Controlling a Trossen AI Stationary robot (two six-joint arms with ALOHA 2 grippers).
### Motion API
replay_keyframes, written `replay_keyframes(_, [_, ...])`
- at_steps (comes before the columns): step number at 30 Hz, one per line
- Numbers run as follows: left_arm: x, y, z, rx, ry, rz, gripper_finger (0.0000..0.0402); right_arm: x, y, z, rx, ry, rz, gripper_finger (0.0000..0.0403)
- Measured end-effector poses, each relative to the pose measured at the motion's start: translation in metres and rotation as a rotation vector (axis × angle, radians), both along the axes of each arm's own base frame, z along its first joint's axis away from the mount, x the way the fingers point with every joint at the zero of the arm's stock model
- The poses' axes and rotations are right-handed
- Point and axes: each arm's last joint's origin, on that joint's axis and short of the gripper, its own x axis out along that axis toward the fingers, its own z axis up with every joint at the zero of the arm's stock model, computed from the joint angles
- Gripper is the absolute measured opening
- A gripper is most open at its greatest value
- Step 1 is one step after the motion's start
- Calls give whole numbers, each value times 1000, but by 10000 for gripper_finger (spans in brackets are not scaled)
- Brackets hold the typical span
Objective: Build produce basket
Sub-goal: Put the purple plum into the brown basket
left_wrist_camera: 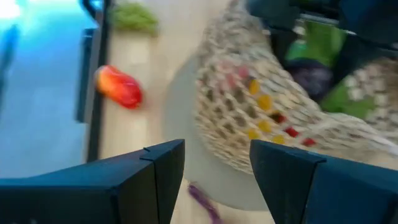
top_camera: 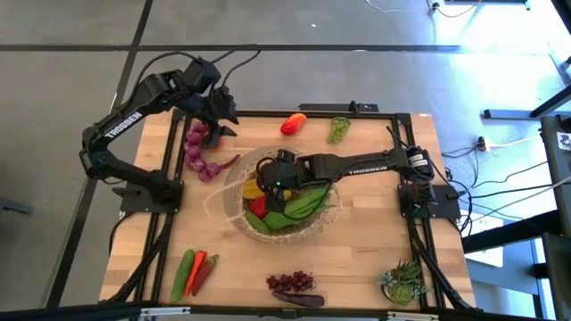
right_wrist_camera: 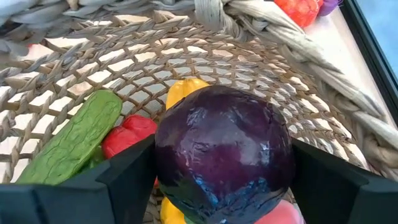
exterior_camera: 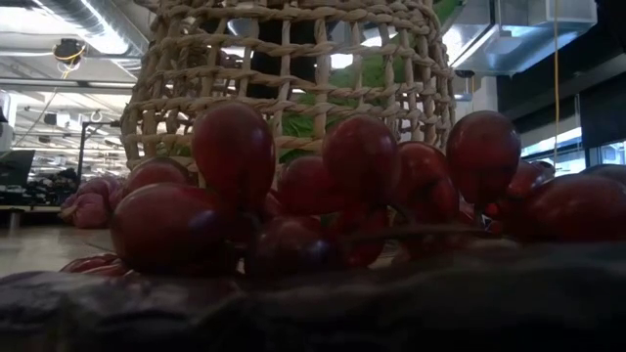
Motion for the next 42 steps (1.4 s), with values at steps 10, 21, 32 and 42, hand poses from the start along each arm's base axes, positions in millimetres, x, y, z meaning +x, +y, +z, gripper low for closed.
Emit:
replay_keyframes(10, [9, -32, -2, -126, -38, -344, 171, 0, 0, 0, 7, -1, 0, 315])
replay_keyframes(21, [16, -53, -2, -119, -34, -452, 171, 1, -3, 0, 34, -15, -36, 315])
replay_keyframes(32, [24, -66, -3, -139, -23, -479, 171, 2, -5, 1, 61, -41, -69, 315])
replay_keyframes(42, [50, -79, -7, 5, -38, -520, 171, 2, -5, 1, 93, -36, -40, 315])
